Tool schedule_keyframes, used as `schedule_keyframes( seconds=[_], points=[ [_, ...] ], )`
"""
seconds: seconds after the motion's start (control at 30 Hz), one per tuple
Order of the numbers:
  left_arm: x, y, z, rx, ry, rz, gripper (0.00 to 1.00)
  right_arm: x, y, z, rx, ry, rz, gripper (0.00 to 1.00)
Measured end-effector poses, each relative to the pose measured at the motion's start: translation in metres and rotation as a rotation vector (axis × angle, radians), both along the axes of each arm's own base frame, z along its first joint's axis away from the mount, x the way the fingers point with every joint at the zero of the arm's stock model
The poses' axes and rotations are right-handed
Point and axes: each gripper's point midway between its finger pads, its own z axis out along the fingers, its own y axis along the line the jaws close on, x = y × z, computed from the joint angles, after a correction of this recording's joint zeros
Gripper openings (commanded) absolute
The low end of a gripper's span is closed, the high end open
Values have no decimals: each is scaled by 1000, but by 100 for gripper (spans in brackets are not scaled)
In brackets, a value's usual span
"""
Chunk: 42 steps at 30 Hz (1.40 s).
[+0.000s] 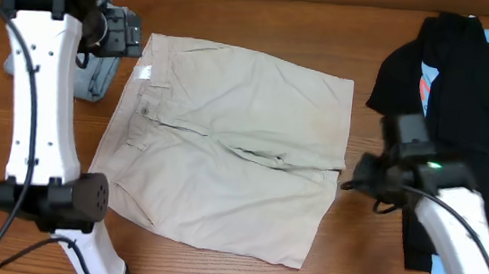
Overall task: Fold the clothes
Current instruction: 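Smooth and spread the beige shorts flat with both grippers, then move both grippers to the bottom hem of the beige shorts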
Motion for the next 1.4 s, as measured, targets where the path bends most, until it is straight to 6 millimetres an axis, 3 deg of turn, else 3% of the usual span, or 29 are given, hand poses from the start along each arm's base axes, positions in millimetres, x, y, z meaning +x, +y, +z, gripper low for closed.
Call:
schedule_keyframes(
  seconds=[0.07,0.2,0.23,0.27,0.3,0.37,0.4,0.47,0.53,0.7,0.87,1.0,1.23,1.4],
  points=[
    [-8,-1,20,-8,-57,13,92,7,5,52,40,-127,9,35],
    [-40,-6,73,-38,-209,31,93,-12,15,121,139,-306,46,45],
    [-57,-7,90,-42,-257,35,93,-21,19,129,166,-324,62,48],
    [-71,-8,100,-45,-287,39,95,-29,22,133,184,-332,77,61],
    [-102,-9,116,-51,-338,51,96,-43,27,137,213,-330,97,70],
    [-133,-8,124,-54,-387,83,98,-57,31,138,234,-319,117,91],
    [-150,-6,117,-55,-371,110,98,-63,33,137,240,-308,132,98],
    [-179,-2,97,-52,-331,178,97,-71,37,135,250,-284,154,100],
    [-191,2,72,-50,-301,242,96,-71,39,130,259,-275,162,100],
    [-187,8,-5,-55,-194,359,95,-63,53,105,314,-247,187,99],
    [-185,9,-79,-50,-71,430,94,-67,60,58,342,-142,191,88],
    [-194,16,-124,-39,21,512,92,-74,60,28,337,-58,180,82],
    [-218,44,-189,-40,112,744,89,-74,54,-1,283,41,106,77],
    [-220,57,-216,-52,78,829,84,-71,53,-12,189,56,51,77]
  ],
)
